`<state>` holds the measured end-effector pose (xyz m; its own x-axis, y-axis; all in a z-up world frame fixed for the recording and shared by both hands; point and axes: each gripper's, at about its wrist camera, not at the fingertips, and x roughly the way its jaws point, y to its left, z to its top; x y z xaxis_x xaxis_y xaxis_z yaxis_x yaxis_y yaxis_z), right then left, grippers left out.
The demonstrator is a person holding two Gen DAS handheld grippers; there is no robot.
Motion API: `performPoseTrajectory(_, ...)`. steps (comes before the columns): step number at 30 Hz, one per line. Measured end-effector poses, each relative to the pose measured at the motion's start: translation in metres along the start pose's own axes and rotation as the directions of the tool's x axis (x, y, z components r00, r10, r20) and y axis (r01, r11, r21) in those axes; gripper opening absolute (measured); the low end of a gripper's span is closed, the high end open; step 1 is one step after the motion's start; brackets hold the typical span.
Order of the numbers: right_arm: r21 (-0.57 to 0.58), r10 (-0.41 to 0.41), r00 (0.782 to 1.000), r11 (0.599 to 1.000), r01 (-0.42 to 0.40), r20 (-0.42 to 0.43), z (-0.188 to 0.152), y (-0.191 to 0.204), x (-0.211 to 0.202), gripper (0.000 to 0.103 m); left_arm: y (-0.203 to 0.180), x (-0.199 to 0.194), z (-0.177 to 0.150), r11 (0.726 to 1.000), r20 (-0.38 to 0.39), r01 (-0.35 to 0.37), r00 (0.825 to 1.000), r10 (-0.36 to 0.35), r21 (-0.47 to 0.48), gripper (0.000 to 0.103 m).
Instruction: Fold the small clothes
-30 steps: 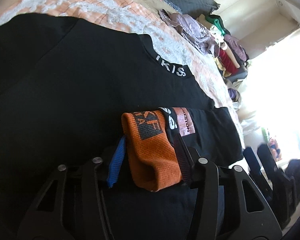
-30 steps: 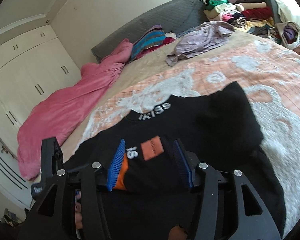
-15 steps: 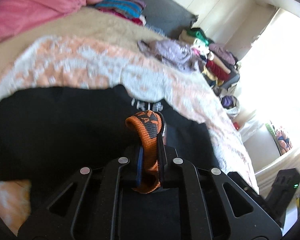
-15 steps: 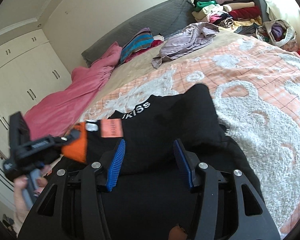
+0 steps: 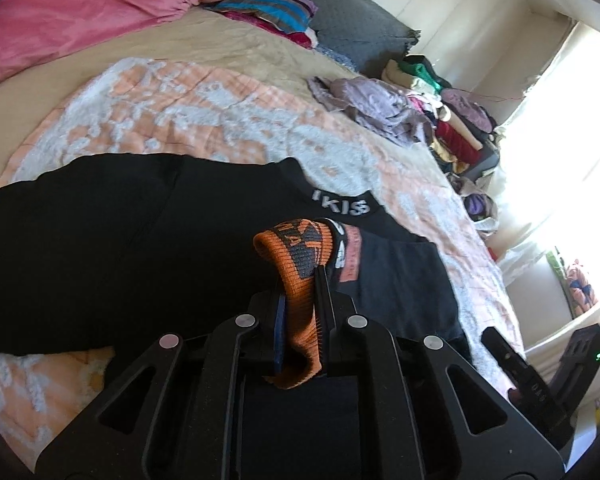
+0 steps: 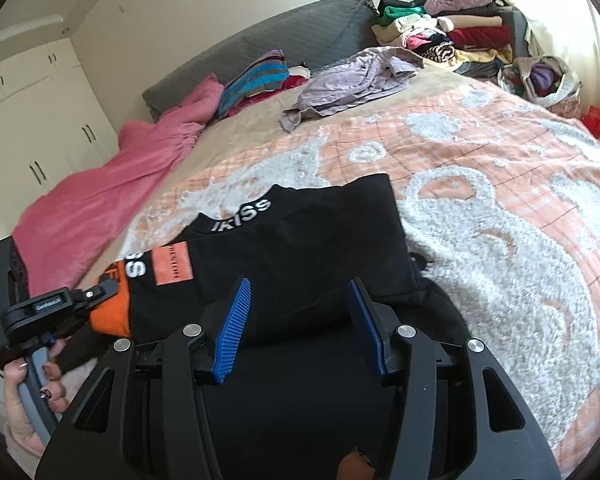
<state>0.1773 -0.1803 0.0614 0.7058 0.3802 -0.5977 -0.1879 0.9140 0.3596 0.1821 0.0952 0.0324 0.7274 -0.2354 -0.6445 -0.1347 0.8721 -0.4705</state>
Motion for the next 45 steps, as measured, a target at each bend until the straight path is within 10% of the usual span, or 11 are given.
performPoseTrajectory(10, -0.073, -0.054, 0.999, 0.996, 0.054, 0.002, 0.012, 0.004, 0.014, 0.050, 0.012, -0.012, -0.001, 0.996, 0.051, -0.088, 0.995, 0.088, 0.005, 0.008)
performPoseTrajectory(25, -0.190, -0.215, 0.958, 0.965, 0.179, -0.190, 0.000, -0.015, 0.079, 0.060, 0.018, 0.033, -0.033, 0.994, -0.110, -0.099, 0.988, 0.105, 0.053, 0.017)
performPoseTrajectory(45, -0.083, -0.085, 0.993, 0.993, 0.079, -0.078, -0.002, 0.006, 0.027, 0.094, 0.025, -0.010, -0.028, 0.990, -0.029, -0.131, 0.991, 0.133, 0.061, 0.050)
